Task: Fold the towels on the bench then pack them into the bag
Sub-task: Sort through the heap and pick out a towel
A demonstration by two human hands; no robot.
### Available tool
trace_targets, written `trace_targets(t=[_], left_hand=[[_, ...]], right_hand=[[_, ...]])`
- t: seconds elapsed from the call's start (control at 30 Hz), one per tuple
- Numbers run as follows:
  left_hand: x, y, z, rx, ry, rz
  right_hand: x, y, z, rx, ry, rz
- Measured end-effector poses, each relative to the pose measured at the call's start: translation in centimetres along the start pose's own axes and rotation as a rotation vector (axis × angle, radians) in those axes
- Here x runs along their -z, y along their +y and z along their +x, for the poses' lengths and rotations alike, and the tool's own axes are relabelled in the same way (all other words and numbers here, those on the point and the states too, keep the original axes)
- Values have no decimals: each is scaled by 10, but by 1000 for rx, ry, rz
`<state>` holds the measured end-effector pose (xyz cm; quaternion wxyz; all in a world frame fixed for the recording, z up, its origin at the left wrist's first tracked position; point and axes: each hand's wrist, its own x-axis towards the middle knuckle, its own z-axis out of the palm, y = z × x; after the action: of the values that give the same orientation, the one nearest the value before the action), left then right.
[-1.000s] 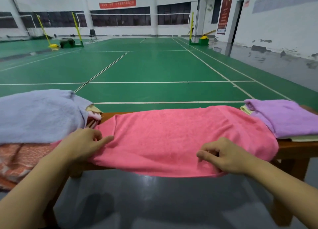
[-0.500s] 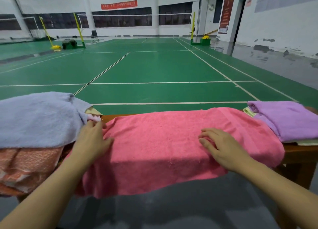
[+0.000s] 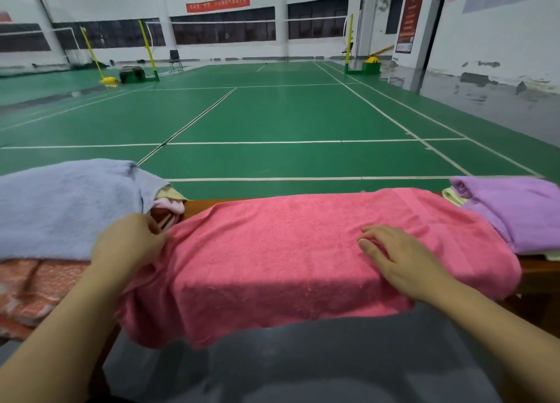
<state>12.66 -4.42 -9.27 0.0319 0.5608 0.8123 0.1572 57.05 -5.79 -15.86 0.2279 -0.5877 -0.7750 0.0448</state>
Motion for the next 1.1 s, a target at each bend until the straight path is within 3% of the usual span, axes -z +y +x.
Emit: trace_targets(t=[0.13,0.2,0.33,0.53,0.8,1.03,1.1], left_hand=[[-3,8,1,83,-154,-702],[-10,5,8,76,-120,-805],[-19,10,24,-84,67,-455],[-43,55,63,-246,96,-243],[-87,60,129,-268,81,-101],[-93,58,143,-222,16,-24],[-90,64,136,-260,74,3]], right_hand=[[2,-6,1,-40,-15,5],[3,-10,2,-53,-30,-28],[2,-17,7,-75,-34,-136],[4,-29,27,-143,-136,-202],[-6,-19,44,-289,-365,-268],[-14,-23,53,-360,-368,-284],[-15,-23,53,-359,-359,-283]])
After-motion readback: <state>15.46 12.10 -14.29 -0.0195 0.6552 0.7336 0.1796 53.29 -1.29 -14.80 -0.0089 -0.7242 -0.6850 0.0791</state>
